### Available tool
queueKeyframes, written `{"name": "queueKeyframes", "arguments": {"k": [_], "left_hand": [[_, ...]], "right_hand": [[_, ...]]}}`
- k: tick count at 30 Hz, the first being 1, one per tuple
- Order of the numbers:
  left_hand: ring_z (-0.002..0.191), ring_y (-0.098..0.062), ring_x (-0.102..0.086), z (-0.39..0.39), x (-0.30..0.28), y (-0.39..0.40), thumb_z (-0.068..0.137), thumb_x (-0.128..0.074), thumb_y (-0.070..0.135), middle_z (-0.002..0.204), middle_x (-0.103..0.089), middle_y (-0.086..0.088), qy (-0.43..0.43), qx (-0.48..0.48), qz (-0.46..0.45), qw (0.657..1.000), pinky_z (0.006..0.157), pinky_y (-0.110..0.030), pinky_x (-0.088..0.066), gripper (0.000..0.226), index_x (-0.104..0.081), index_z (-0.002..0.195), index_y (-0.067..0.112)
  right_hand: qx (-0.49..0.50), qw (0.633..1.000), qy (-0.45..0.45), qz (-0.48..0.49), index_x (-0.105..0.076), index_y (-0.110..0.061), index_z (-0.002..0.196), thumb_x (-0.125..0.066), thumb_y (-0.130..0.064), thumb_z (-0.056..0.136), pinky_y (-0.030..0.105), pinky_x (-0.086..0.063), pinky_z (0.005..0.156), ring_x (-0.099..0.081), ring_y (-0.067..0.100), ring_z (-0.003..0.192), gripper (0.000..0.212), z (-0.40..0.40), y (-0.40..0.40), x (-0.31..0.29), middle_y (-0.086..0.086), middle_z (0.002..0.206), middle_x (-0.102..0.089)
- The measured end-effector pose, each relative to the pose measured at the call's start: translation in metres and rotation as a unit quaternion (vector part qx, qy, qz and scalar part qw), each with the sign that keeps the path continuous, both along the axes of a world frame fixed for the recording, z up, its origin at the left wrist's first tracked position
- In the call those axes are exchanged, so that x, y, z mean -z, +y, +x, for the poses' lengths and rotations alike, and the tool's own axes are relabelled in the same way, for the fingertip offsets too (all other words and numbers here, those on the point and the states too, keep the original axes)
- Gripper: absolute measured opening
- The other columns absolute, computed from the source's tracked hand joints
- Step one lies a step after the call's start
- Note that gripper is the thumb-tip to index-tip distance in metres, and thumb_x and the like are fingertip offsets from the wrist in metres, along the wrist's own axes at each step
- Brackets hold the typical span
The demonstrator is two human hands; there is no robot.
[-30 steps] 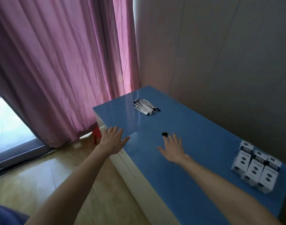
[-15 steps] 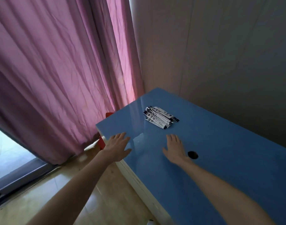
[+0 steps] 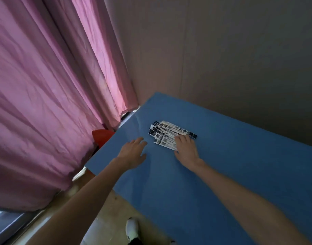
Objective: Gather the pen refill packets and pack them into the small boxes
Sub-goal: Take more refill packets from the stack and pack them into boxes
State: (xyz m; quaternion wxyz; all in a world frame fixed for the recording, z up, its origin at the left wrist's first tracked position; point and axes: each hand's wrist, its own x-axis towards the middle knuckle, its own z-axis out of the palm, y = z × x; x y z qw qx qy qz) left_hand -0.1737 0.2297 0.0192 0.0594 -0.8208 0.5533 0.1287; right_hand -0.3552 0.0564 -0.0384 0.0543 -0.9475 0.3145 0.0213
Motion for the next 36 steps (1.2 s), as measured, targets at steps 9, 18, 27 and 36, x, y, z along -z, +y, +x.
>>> {"name": "queueKeyframes", "arguments": {"k": [9, 18, 27, 36], "left_hand": [[0.152, -0.03, -0.024, 0.039, 0.022, -0.059, 0.094, -0.063, 0.027, 0.168, -0.016, -0.009, 0.029, 0.138, -0.054, 0.988, 0.118, -0.042, -0.031, 0.076, -0.025, 0.159, 0.016], [0.149, -0.026, -0.028, 0.071, 0.056, -0.068, 0.095, -0.063, 0.036, 0.165, -0.023, -0.004, 0.073, 0.231, -0.07, 0.968, 0.116, -0.04, -0.032, 0.076, -0.027, 0.158, 0.017], [0.131, -0.025, -0.044, 0.085, 0.056, -0.075, 0.091, -0.064, 0.048, 0.143, -0.046, -0.004, 0.087, 0.248, -0.074, 0.962, 0.109, -0.039, -0.039, 0.073, -0.036, 0.153, 0.02], [0.136, -0.027, -0.039, 0.097, 0.056, -0.07, 0.089, -0.069, 0.043, 0.148, -0.04, -0.006, 0.058, 0.265, -0.097, 0.958, 0.11, -0.038, -0.036, 0.06, -0.05, 0.141, 0.02]], "right_hand": [[0.038, 0.997, 0.048, -0.044, -0.053, -0.014, 0.138, -0.064, -0.013, 0.095, 0.038, -0.043, 0.104, -0.052, 0.026, 0.12, 0.044, 0.005, 0.012, 0.0, 0.004, 0.131, -0.055], [0.135, 0.99, 0.021, 0.047, -0.043, -0.018, 0.15, -0.058, -0.025, 0.099, 0.037, -0.042, 0.107, -0.045, 0.023, 0.134, 0.053, 0.013, 0.038, -0.003, 0.001, 0.146, -0.046], [0.129, 0.982, 0.098, 0.096, -0.054, -0.015, 0.137, -0.064, -0.041, 0.097, 0.037, -0.05, 0.09, -0.055, 0.023, 0.117, 0.049, 0.025, 0.04, -0.016, 0.003, 0.132, -0.051], [0.113, 0.97, 0.182, 0.114, -0.058, -0.01, 0.093, -0.069, -0.038, 0.09, 0.035, -0.047, 0.065, -0.06, 0.025, 0.088, 0.029, 0.054, 0.042, -0.026, 0.007, 0.102, -0.056]]}}
